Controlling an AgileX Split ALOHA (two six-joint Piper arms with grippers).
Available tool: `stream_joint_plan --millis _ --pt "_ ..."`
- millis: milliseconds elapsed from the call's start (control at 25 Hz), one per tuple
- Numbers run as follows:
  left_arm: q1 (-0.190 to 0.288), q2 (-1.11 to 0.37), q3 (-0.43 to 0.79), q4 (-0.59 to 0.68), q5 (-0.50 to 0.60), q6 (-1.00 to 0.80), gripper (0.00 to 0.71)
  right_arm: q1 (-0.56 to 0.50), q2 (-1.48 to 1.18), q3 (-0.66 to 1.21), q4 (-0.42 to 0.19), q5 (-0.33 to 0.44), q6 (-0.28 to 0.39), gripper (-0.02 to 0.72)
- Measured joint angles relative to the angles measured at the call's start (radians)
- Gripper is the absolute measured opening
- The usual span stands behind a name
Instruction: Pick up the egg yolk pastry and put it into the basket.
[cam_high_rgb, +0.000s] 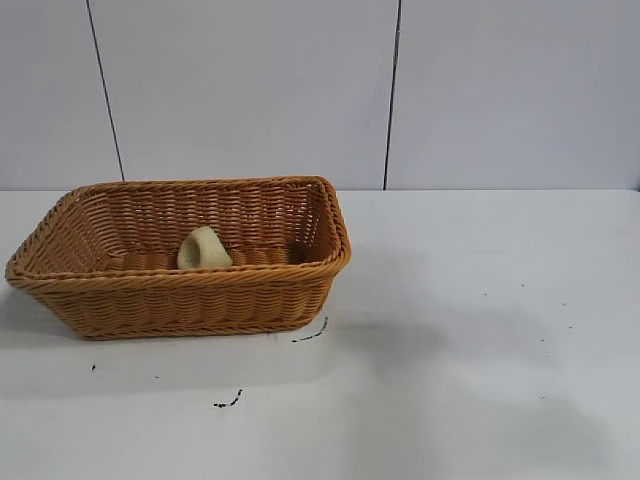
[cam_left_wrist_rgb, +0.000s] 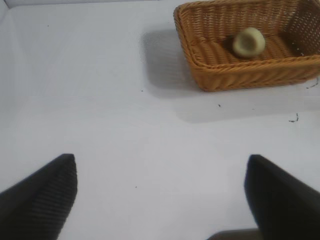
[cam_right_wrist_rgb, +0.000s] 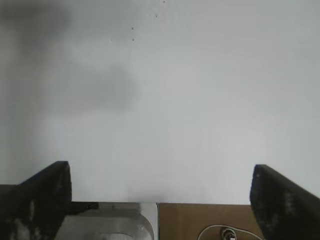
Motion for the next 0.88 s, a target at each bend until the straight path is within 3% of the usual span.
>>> stream_joint_plan --millis 160,400,560,880 --pt "0.0 0.0 0.0 0.0 0.0 0.0 0.693 0.0 -0.23 0.161 0.0 -0.078 0.0 0.696" --pt "0.0 0.0 0.0 0.0 0.0 0.0 0.693 0.0 -0.549 0.351 0.0 -0.105 0.0 0.696" --pt "0.0 0.0 0.0 0.0 0.0 0.0 0.693 0.0 -0.708 0.39 0.004 -0.147 0.0 0.696" --pt "0.0 0.0 0.0 0.0 0.0 0.0 0.693 0.0 -0.875 0.392 0.007 -0.159 0.0 0.696"
